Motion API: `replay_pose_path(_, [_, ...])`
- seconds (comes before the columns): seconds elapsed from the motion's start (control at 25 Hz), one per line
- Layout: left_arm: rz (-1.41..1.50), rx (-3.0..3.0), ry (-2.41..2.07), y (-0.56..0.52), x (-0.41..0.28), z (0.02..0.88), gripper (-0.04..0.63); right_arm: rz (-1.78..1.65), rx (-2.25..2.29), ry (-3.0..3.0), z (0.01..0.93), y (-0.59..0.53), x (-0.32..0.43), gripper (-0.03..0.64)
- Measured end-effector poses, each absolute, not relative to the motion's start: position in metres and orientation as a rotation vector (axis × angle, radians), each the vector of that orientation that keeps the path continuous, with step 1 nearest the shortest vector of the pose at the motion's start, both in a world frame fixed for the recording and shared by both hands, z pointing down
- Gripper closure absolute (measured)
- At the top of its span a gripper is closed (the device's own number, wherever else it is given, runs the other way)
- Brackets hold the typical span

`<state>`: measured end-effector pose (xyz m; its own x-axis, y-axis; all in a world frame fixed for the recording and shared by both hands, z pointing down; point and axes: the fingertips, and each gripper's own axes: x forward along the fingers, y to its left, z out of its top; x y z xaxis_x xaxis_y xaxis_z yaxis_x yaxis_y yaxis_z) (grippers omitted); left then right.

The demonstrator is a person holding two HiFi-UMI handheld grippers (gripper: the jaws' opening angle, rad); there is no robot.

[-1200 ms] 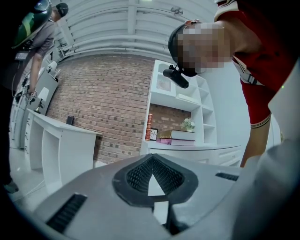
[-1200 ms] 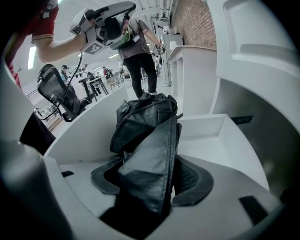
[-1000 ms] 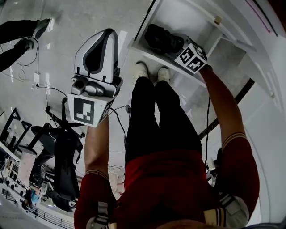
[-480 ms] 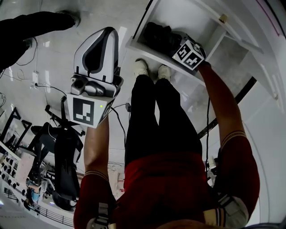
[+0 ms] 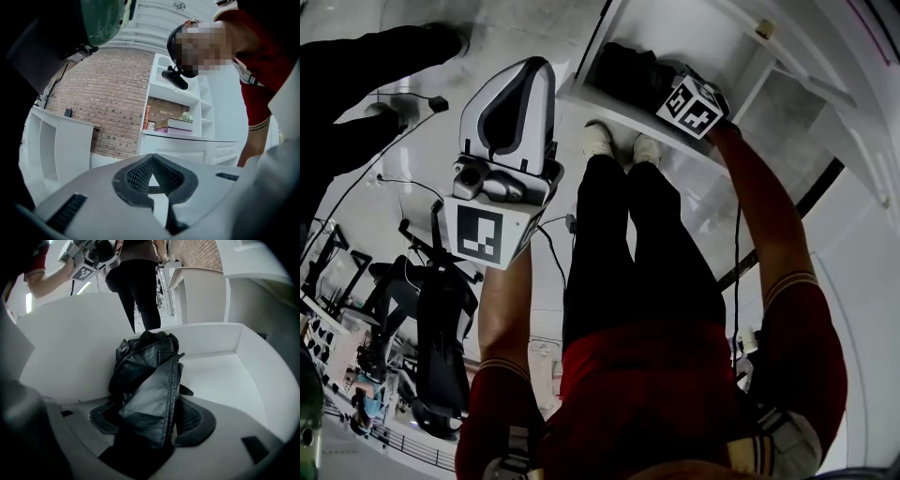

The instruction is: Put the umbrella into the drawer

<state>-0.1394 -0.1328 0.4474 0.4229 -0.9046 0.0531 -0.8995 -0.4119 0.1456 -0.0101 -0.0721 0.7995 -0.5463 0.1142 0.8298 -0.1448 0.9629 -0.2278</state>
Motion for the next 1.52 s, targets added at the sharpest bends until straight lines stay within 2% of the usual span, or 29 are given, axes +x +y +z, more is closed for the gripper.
replay_pose_path(0.84, [-0.024,2.543,-1.558,-0.144,-0.092,0.441,0.589,0.375,0.073,-2.180,0.767,-0.093,0.011,0.310])
replay_pose_path(1.52, [-0.003,2.555,-1.495,-0.128,-0.065,0.416,0.589,0.377,0.249,-2.300,0.682,-0.116,0.019,0.316])
